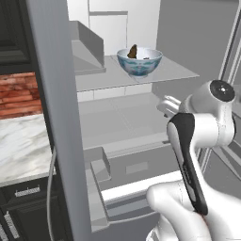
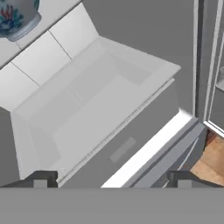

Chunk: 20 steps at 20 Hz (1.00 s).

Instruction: Place the bowl with the mushroom and squash on the second highest shelf of the fridge. Place the bowl with the fish and chicken drumstick on the top shelf of the fridge.

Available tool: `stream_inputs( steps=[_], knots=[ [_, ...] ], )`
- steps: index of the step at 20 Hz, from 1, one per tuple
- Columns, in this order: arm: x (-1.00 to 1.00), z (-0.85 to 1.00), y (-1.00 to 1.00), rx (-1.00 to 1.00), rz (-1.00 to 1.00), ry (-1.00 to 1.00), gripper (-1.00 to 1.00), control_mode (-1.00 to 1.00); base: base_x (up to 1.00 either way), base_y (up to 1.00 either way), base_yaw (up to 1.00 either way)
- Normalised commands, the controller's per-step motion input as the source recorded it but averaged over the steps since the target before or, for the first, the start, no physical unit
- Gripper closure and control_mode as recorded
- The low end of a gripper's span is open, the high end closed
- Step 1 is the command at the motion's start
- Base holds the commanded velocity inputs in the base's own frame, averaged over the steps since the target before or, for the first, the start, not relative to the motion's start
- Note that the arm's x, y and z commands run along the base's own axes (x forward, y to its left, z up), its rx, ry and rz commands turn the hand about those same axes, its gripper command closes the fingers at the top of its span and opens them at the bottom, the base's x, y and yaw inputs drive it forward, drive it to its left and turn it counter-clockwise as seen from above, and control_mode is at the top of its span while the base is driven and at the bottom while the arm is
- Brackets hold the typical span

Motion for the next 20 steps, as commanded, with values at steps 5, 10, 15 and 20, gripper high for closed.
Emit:
stream_inputs(
  steps=[5,10,15,20],
  knots=[
    [-0.2,0.0,0.0,0.0,0.01,0.01,-1.0,1.0,-0.8,0.0,0.04],
    [0.0,0.0,0.0,0.0,0.0,0.0,-1.0,1.0,-1.0,0.0,0.09],
    [0.0,0.0,0.0,0.0,0.0,0.0,-1.0,1.0,-1.0,0.75,0.37],
    [0.0,0.0,0.0,0.0,0.0,0.0,-1.0,1.0,-0.8,1.0,0.64]
  ],
)
